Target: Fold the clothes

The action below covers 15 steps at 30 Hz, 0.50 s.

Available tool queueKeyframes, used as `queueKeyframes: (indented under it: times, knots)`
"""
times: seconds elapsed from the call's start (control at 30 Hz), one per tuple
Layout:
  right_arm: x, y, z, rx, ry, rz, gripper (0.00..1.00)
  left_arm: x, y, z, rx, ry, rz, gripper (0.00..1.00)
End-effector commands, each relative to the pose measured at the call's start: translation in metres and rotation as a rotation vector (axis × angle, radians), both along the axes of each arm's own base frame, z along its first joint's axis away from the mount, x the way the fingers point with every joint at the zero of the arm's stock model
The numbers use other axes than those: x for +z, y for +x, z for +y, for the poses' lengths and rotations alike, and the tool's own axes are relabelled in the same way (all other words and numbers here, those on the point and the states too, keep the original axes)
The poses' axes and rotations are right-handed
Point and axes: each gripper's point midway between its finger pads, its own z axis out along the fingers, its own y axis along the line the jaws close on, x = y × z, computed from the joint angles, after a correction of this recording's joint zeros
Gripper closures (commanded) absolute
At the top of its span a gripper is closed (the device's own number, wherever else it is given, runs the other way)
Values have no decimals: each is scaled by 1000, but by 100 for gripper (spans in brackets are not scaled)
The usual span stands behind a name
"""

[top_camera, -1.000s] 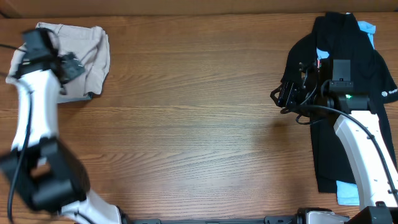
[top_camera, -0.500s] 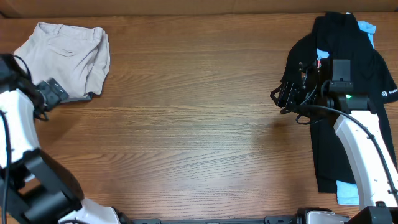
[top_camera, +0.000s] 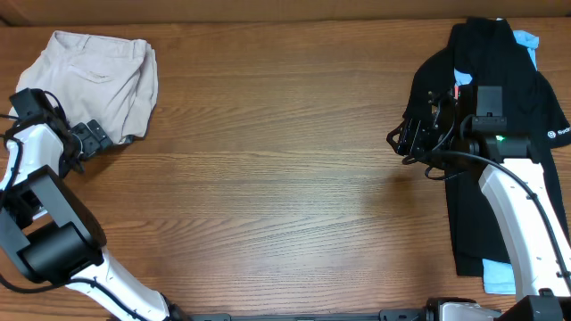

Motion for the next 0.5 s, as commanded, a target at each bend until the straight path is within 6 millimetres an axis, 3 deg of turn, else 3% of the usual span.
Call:
queueKeyframes:
  times: [0.0,0.07,0.2,0.47]
  knots:
    - [12,6,1,15,0,-40,34,-19,15,-7,-41,-2,-17,0]
    - [12,6,1,15,1,-40,34,-23,35,-4,-84,48,-64,0]
    - [11,5,1,15,1,-37,34,-25,53,-6,-157,102,-98,0]
    - [11,5,1,15,1,-35,34,-17,51,17,-98,218,-71,0]
